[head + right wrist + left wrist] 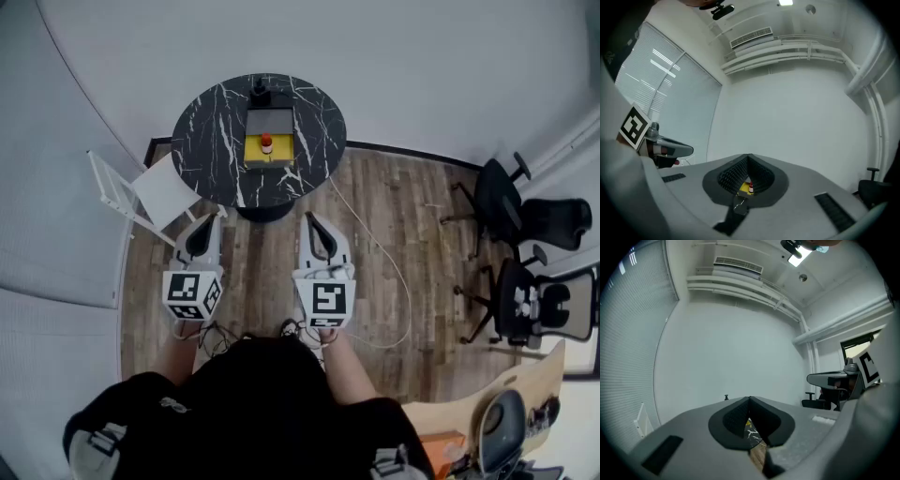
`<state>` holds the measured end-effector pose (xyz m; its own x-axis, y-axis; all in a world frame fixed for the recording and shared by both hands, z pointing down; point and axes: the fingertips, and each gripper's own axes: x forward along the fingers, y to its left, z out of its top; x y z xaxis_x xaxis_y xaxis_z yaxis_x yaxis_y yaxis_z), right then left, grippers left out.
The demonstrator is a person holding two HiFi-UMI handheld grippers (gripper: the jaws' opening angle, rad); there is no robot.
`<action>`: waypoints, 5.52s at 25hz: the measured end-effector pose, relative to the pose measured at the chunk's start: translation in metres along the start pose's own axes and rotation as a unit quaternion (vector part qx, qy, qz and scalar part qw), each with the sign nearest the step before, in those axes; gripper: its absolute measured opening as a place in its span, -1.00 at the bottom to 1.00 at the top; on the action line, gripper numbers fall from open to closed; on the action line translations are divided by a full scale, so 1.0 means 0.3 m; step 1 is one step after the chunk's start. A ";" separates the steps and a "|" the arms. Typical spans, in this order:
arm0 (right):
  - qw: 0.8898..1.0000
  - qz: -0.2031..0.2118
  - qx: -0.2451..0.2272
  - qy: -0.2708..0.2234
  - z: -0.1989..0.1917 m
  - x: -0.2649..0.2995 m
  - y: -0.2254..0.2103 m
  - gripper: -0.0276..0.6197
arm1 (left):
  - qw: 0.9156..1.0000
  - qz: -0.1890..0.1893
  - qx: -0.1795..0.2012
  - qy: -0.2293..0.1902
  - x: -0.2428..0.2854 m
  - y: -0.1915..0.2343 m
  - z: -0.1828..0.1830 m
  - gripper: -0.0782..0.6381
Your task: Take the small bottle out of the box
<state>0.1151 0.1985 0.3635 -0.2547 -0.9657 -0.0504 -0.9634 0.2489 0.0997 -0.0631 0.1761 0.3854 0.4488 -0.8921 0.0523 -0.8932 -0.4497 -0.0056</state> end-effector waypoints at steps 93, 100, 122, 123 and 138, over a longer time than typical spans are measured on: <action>0.926 0.195 0.014 0.323 -1.048 1.341 -0.100 -0.53 | 0.961 -0.027 -0.085 0.262 1.148 0.559 -0.702 -0.79; 0.911 0.218 0.006 0.351 -1.109 1.406 -0.080 -0.47 | 0.959 -0.005 -0.091 0.269 1.171 0.605 -0.715 -0.79; 0.854 0.245 -0.023 0.459 -1.299 1.523 -0.028 -0.20 | 0.948 0.055 -0.124 0.287 1.154 0.725 -0.771 -0.79; 0.852 0.245 -0.025 0.463 -1.309 1.526 -0.027 -0.19 | 0.948 0.057 -0.125 0.288 1.151 0.731 -0.774 -0.79; 0.828 0.253 -0.039 0.499 -1.390 1.526 -0.026 -0.21 | 0.944 0.093 -0.138 0.286 1.115 0.816 -0.786 -0.79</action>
<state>0.0409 -0.2763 0.7540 -0.3904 -0.3300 0.8594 -0.7369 0.6716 -0.0769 -0.1383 -0.2220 0.6370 0.2662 -0.7493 0.6064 -0.9636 -0.1895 0.1888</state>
